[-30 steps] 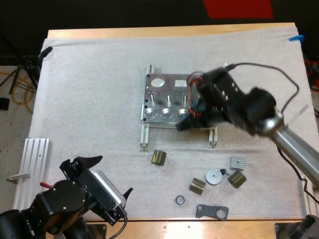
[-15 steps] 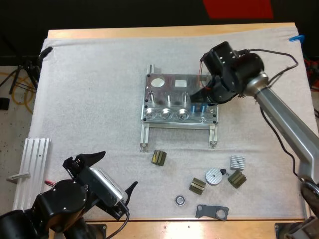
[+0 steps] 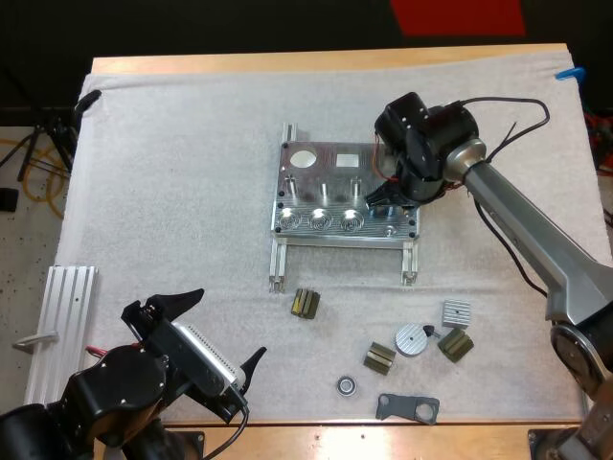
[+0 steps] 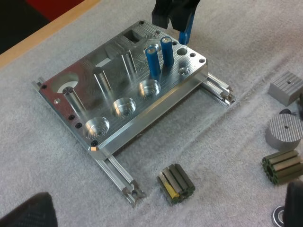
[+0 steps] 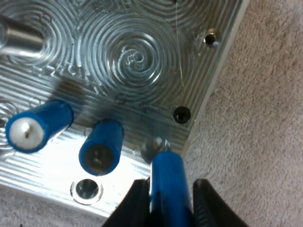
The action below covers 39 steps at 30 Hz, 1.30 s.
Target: Load cells from left to right
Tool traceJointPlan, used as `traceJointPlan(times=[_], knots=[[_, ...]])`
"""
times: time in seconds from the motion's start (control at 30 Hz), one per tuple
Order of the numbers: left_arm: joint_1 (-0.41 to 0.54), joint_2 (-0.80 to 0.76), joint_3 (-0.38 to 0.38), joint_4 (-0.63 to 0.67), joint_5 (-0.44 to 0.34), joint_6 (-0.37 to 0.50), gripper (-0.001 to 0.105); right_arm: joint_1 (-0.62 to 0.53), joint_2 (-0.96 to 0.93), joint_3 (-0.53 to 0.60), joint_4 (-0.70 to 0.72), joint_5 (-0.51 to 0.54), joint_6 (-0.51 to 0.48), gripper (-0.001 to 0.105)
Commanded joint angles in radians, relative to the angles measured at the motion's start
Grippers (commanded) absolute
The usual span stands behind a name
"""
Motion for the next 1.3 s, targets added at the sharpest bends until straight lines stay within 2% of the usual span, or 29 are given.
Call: traceJointPlan(times=[0.0, 0.83, 1.0, 1.27], knots=[[-0.002, -0.006, -0.001, -0.01, -0.022, -0.012, 0.094, -0.004, 0.005, -0.009, -0.001, 0.009, -0.011, 0.0], [-0.002, -0.006, -0.001, -0.01, -0.022, -0.012, 0.094, -0.004, 0.033, -0.003, -0.021, 0.0, -0.028, 0.0], [-0.002, -0.006, -0.001, -0.01, -0.022, -0.012, 0.094, -0.004, 0.033, -0.003, -0.025, -0.042, -0.028, 0.0], [-0.002, -0.006, -0.001, -0.01, -0.022, -0.012, 0.094, -0.004, 0.033, -0.003, -0.028, -0.027, -0.028, 0.0]])
